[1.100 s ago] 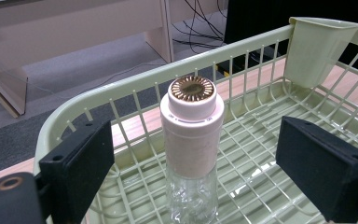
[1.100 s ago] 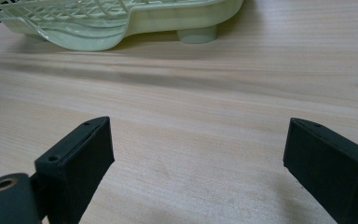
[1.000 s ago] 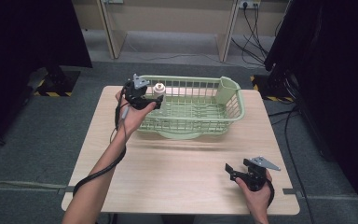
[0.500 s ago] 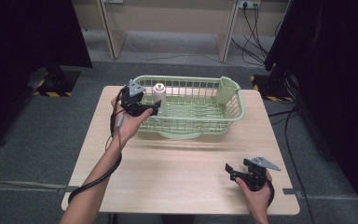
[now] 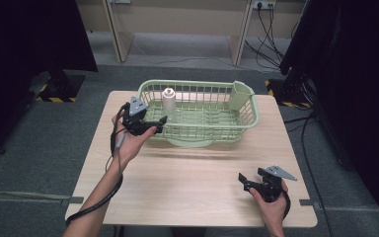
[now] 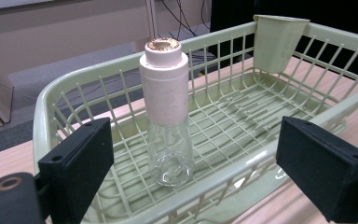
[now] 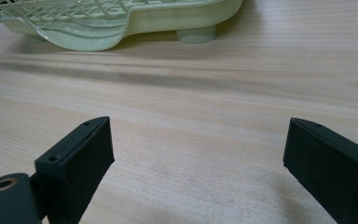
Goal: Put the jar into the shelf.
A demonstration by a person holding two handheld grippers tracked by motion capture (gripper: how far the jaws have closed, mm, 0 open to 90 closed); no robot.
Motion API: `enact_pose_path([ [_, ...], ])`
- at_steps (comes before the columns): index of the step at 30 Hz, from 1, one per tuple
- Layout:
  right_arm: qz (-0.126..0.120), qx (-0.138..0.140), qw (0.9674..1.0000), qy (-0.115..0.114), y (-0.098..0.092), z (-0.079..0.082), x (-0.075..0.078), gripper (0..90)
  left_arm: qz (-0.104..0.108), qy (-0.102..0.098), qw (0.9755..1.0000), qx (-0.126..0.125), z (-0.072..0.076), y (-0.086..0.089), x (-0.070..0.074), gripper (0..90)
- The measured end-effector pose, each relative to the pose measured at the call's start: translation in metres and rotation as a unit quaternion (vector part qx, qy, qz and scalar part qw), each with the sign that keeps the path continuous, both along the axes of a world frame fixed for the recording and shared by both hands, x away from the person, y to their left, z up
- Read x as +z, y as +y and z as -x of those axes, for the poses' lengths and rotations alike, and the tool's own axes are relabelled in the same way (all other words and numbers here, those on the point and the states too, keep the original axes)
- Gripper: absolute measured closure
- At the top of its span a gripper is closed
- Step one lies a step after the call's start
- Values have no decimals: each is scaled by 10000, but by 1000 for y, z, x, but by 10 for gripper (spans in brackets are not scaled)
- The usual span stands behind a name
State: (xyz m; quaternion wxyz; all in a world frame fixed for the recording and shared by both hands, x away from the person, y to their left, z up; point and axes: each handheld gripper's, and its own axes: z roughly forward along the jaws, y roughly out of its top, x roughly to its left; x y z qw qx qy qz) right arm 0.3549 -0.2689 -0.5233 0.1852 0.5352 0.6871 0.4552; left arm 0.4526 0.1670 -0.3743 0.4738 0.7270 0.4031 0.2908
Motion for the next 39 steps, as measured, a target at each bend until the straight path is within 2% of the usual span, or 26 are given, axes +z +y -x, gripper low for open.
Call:
enact_pose_path([
  [10, 8, -2, 10000, 2, 0, 0, 0, 87, 96, -19, 9999, -95, 14, 8, -10, 106],
  [19, 22, -4, 10000, -8, 0, 0, 0, 87, 90, -69, 9999, -124, 29, 16, -17, 106],
  [35, 27, -10, 10000, -8, 0, 0, 0, 87, 215, -23, 9996, -169, 53, 29, -36, 103],
  [39, 30, -8, 10000, -11, 0, 1, 0, 87, 171, -33, 9997, -165, 58, 31, -39, 103],
])
